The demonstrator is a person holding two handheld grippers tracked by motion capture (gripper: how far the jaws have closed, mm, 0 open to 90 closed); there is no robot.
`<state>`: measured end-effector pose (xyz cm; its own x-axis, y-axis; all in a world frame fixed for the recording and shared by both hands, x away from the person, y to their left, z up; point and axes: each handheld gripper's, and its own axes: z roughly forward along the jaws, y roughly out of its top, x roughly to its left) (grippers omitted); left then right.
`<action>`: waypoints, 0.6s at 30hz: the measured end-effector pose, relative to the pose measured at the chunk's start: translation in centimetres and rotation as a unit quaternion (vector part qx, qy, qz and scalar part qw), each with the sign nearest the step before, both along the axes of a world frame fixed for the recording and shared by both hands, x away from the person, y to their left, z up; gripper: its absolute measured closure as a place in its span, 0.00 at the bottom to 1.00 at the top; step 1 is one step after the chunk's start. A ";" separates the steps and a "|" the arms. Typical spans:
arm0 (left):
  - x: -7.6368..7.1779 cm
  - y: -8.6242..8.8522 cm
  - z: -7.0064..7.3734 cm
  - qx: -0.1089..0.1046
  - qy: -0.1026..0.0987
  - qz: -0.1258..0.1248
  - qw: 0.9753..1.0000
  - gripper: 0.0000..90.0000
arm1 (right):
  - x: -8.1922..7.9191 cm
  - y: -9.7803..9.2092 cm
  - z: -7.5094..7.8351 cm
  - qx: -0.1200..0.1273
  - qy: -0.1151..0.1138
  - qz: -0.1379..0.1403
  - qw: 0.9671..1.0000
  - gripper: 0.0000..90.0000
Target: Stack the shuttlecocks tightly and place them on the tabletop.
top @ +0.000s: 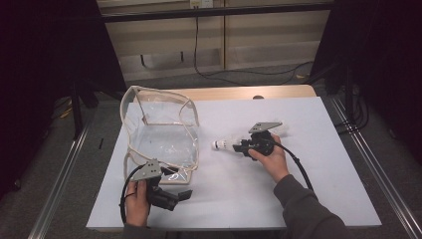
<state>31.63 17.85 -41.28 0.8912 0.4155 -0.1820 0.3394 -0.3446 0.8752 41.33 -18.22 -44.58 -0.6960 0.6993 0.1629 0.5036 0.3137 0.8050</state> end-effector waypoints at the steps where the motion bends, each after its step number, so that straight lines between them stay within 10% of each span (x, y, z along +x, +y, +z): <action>1: 0.0 0.0 0.0 0.000 0.000 0.000 1.000 0.05 | 0.0 0.0 0.0 -0.001 -0.002 0.000 1.000 0.75; 18: 0.0 0.0 0.0 -0.001 0.000 0.000 1.000 0.05 | -0.4 -0.5 0.6 0.002 -0.002 -0.014 1.000 0.56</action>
